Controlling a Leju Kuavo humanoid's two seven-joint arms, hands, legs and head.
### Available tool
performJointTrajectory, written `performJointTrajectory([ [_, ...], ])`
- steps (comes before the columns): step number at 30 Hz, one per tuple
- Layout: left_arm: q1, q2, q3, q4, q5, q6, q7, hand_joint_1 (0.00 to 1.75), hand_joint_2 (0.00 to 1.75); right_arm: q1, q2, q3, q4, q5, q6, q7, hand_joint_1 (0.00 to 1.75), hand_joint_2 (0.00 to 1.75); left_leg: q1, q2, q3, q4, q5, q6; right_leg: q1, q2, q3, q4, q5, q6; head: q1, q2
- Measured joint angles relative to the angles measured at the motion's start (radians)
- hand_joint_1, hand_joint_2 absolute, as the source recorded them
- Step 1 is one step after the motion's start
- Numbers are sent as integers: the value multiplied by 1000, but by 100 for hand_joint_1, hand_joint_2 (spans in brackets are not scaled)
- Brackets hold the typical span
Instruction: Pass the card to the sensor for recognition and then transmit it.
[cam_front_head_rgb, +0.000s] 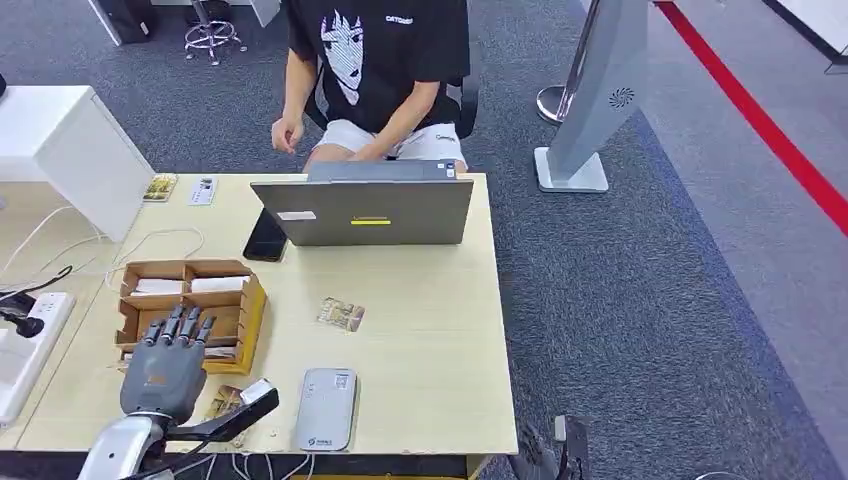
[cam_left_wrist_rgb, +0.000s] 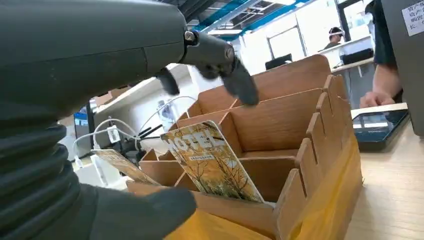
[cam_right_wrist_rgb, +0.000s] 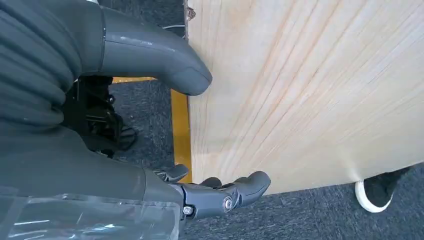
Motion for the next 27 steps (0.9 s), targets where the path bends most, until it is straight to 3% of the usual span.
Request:
performJointTrajectory([
  [9,5,3,0,0,9,0,2,175,175,2,0,10,0,-12,-3,0,0,175,0,0,0,0,0,0,0,0,0,0,0,0,0,0],
  [13,10,6,0,-6,57,47,-18,175,175,3,0,10,0,-19,-4,0,0,175,0,0,0,0,0,0,0,0,0,0,0,0,0,0],
  [16,10,5,0,-65,91,61,-43,175,175,4,0,10,-1,-23,-4,1,0,175,0,0,0,0,0,0,0,0,0,0,0,0,0,0],
  [22,-19,13,1,-237,81,14,-21,175,175,5,0,14,-2,-21,-10,0,0,175,0,0,0,0,0,0,0,-1,0,0,0,0,0,0],
  [27,-83,57,42,-259,86,-29,0,175,175,4,0,24,-2,-12,-14,-1,0,175,1,0,0,0,1,-1,0,0,0,1,1,-1,0,0],
])
